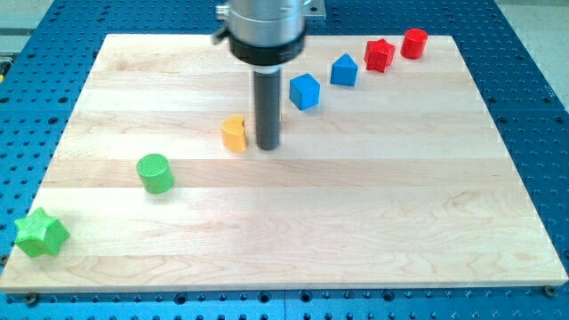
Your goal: Place the heart top of the green circle
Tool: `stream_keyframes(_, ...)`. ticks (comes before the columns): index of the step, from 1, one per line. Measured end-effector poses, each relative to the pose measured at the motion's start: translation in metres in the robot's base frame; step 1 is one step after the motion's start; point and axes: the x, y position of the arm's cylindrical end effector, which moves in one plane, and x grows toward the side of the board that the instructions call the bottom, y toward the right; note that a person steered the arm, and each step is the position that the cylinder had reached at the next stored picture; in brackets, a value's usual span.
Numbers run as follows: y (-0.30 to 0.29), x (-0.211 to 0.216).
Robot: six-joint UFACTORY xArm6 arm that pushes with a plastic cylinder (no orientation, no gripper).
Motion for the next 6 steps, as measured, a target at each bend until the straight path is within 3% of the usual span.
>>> stream_keyframes(2,-0.092,0.000)
stream_keyframes(3,-0.039,0.009)
stream_keyframes(4,-0.020,0.101)
stream_keyframes(6,-0.095,0.087)
